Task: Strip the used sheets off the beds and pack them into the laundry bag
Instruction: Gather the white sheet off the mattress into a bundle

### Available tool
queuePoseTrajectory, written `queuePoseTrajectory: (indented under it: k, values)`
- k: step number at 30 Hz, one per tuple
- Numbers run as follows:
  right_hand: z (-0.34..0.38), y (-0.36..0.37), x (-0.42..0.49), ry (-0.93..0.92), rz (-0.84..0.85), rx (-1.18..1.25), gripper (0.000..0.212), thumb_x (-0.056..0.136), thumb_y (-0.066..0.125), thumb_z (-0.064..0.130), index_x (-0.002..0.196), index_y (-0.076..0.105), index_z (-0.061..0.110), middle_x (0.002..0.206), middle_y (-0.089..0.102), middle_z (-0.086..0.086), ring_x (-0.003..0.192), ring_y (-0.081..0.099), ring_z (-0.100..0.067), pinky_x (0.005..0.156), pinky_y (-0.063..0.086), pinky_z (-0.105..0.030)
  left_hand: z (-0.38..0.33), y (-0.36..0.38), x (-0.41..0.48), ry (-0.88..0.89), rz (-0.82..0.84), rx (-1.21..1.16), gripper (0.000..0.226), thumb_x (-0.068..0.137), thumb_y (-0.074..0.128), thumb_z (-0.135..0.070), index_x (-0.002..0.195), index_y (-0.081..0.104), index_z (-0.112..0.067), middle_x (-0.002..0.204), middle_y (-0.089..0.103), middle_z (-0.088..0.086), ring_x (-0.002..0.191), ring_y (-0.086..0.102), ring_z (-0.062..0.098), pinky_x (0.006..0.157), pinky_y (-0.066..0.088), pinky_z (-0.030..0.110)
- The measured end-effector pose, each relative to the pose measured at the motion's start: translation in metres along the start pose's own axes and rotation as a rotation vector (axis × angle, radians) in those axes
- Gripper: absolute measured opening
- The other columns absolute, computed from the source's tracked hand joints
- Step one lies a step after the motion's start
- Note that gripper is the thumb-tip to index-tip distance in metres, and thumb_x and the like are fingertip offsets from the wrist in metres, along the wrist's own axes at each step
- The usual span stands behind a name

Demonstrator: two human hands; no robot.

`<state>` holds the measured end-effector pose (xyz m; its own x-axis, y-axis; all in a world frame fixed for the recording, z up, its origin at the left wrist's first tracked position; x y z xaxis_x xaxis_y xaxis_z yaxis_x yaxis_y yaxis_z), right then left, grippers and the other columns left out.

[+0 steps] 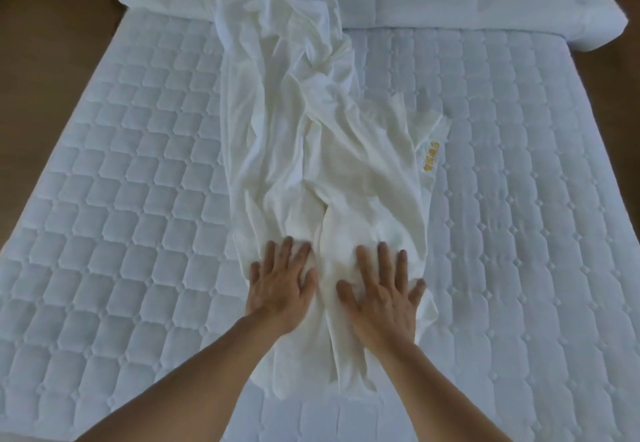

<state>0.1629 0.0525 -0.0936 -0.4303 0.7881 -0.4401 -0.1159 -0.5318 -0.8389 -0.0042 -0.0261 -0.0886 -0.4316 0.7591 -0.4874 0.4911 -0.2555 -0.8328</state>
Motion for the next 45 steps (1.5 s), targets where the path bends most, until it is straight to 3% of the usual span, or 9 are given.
queuePoseTrajectory:
  k: [3, 7, 15, 20, 25, 28, 30, 38, 45]
  values:
    - [-0.006, 0.014, -0.002, -0.004, 0.143, -0.058, 0.066, 0.094, 0.022, 0.07, 0.155, 0.016, 0.044, 0.168, 0.0, 0.008, 0.154, -0.003, -0.024, 0.122, 0.002, -0.056, 0.001, 0.012, 0.006, 0.026, 0.148, 0.058, 0.088, 0.076, -0.004, -0.068, 0.153, 0.024, -0.037, 0.165, 0.018, -0.003, 0.151, 0.016, 0.024, 0.118, 0.021, 0.047]
    - [0.005, -0.035, 0.042, 0.119, -0.061, 0.068, 0.062, 0.086, 0.036, 0.077, 0.133, 0.054, 0.039, 0.15, 0.037, 0.007, 0.143, 0.027, -0.02, 0.118, 0.015, -0.055, -0.011, -0.04, 0.05, 0.058, 0.004, 0.11, 0.071, 0.09, 0.014, -0.068, 0.109, 0.07, -0.028, 0.118, 0.071, 0.0, 0.11, 0.064, 0.024, 0.098, 0.041, 0.034]
    - [-0.01, -0.081, 0.206, 0.461, -0.065, 0.326, 0.142, 0.057, 0.069, 0.085, 0.157, -0.015, 0.031, 0.167, -0.016, -0.006, 0.153, -0.01, -0.037, 0.114, 0.01, -0.072, 0.034, -0.091, 0.176, -0.555, -0.218, -0.279, 0.112, 0.074, 0.055, -0.08, 0.158, 0.0, -0.031, 0.167, -0.012, 0.004, 0.153, -0.01, 0.031, 0.117, 0.012, 0.065]
    - [-0.004, -0.084, 0.23, 0.485, -0.111, 0.501, 0.146, 0.056, 0.079, 0.076, 0.158, -0.015, 0.031, 0.167, -0.003, -0.011, 0.15, 0.014, -0.039, 0.115, 0.025, -0.059, 0.051, -0.089, 0.211, -0.651, -0.23, -0.642, 0.103, 0.063, 0.071, -0.074, 0.145, 0.028, -0.03, 0.143, 0.037, 0.009, 0.132, 0.036, 0.036, 0.101, 0.043, 0.05]
    - [0.053, -0.082, 0.222, 0.312, 0.077, 0.623, 0.129, 0.068, 0.084, 0.059, 0.159, 0.004, 0.015, 0.158, 0.027, -0.019, 0.139, 0.041, -0.037, 0.108, 0.041, -0.044, 0.014, -0.095, 0.215, -0.423, -0.219, -0.701, 0.062, 0.086, 0.068, -0.042, 0.139, 0.049, -0.016, 0.127, 0.06, 0.01, 0.105, 0.062, 0.033, 0.075, 0.056, 0.039]
    - [0.076, -0.092, 0.214, 0.202, 0.106, 0.688, 0.046, 0.079, 0.082, 0.031, 0.111, 0.055, 0.013, 0.112, 0.063, -0.005, 0.103, 0.064, -0.026, 0.083, 0.052, -0.034, -0.008, -0.126, 0.197, -0.318, -0.146, -0.895, 0.028, 0.09, 0.063, -0.025, 0.112, 0.069, -0.008, 0.092, 0.066, 0.009, 0.079, 0.062, 0.028, 0.062, 0.045, 0.028]
    - [0.081, -0.113, 0.201, 0.176, 0.004, 0.836, 0.017, 0.082, 0.073, 0.017, 0.087, 0.056, 0.019, 0.089, 0.065, 0.0, 0.085, 0.065, -0.025, 0.078, 0.055, -0.035, -0.015, -0.154, 0.175, -0.303, -0.171, -1.005, 0.022, 0.087, 0.061, -0.024, 0.091, 0.067, -0.003, 0.079, 0.059, 0.011, 0.07, 0.055, 0.026, 0.063, 0.041, 0.032]
    - [0.079, -0.177, 0.046, 0.007, -0.375, 1.283, 0.008, 0.082, 0.068, 0.014, 0.079, 0.065, 0.021, 0.082, 0.066, -0.004, 0.07, 0.063, -0.013, 0.062, 0.049, -0.024, -0.051, -0.198, 0.016, -0.096, -0.407, -1.301, 0.029, 0.081, 0.05, -0.002, 0.059, 0.034, -0.012, 0.053, 0.033, -0.001, 0.056, 0.035, 0.017, 0.052, 0.028, 0.027]
    - [0.011, -0.092, -0.116, 0.385, -0.408, 1.106, 0.031, 0.094, 0.066, 0.037, 0.073, 0.067, 0.013, 0.058, 0.065, 0.006, 0.052, 0.06, -0.004, 0.047, 0.046, -0.017, -0.021, -0.076, -0.132, -0.371, -0.223, -1.222, 0.033, 0.093, 0.054, -0.018, 0.065, 0.041, -0.009, 0.056, 0.046, -0.006, 0.056, 0.043, 0.01, 0.054, 0.034, 0.022]
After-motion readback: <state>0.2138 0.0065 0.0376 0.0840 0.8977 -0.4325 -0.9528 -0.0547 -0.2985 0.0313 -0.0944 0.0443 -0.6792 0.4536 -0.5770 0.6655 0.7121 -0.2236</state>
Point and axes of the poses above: each hand's wrist, its own x-axis towards the middle knuckle, its own y-axis out of the palm, z = x × y, the point moved 5 cm from there along x, towards the middle knuckle
